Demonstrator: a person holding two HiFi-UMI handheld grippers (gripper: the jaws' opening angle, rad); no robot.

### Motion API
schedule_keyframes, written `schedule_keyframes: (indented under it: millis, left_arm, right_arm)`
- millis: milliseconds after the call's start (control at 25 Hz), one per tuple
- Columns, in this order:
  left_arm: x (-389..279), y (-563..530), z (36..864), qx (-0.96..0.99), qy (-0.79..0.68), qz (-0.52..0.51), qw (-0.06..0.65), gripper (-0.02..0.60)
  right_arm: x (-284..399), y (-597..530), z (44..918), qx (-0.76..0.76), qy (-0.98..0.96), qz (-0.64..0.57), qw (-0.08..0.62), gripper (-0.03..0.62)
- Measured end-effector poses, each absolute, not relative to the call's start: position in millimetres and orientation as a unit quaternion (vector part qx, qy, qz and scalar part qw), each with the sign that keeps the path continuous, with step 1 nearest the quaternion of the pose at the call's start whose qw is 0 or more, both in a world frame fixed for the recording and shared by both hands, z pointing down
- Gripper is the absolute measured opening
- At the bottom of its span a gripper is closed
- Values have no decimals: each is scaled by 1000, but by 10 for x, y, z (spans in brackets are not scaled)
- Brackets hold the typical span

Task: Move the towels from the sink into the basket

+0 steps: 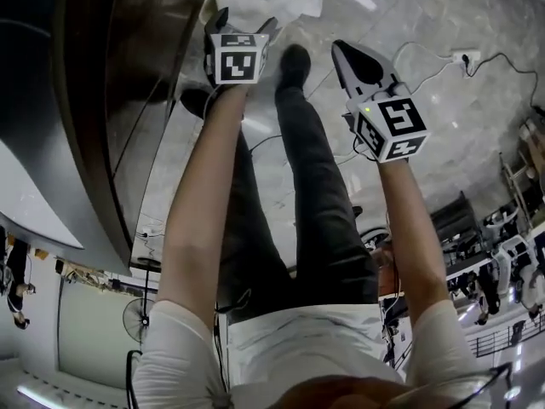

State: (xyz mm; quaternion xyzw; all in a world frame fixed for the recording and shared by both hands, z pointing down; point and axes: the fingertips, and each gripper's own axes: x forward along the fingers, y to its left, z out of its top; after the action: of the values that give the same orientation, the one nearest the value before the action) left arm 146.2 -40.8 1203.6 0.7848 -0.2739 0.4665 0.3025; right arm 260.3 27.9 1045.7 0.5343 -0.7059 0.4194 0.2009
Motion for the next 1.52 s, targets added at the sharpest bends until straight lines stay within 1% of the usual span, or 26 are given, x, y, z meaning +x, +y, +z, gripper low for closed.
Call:
schedule_keyframes:
  millis: [280, 320, 360, 440, 520, 640, 880, 1080, 1240, 1520]
  left_arm:
    - [1452, -368, 11244, 793, -272, 449, 310, 383]
    - [1441, -359, 11068, 795, -271, 445, 311, 373]
    - [1431, -352, 10871, 798, -268, 439, 314, 358]
    - [1410, -334, 10438, 805, -261, 425, 322, 294]
    - [1364, -262, 10000, 811, -250, 415, 327, 246]
    - [1308, -103, 9335, 820, -238, 404, 328, 186]
    - [1129, 26, 7944, 842, -234, 374, 310, 129]
    - [752, 97, 6880, 856, -254, 344, 291, 51]
    - [462, 77, 6200, 872, -274, 298, 275, 29]
    - [-109, -7, 5298, 893, -301, 244, 229, 17]
  right_arm:
    - [2620, 118, 9796, 544, -713, 403, 184, 0]
    - [2604, 108, 9655, 545, -713, 401, 183, 0]
    - [2582, 99, 9503, 546, -714, 397, 183, 0]
    - [2532, 78, 9178, 550, -716, 387, 186, 0]
    - [2483, 92, 8836, 554, -717, 379, 191, 0]
    - [2426, 162, 8330, 555, -718, 367, 204, 0]
    - [2185, 214, 7185, 545, -740, 322, 226, 0]
    - [1870, 241, 6248, 537, -763, 286, 219, 0]
    - [1765, 173, 5602, 530, -787, 238, 208, 0]
    - [1470, 27, 4773, 506, -823, 166, 195, 0]
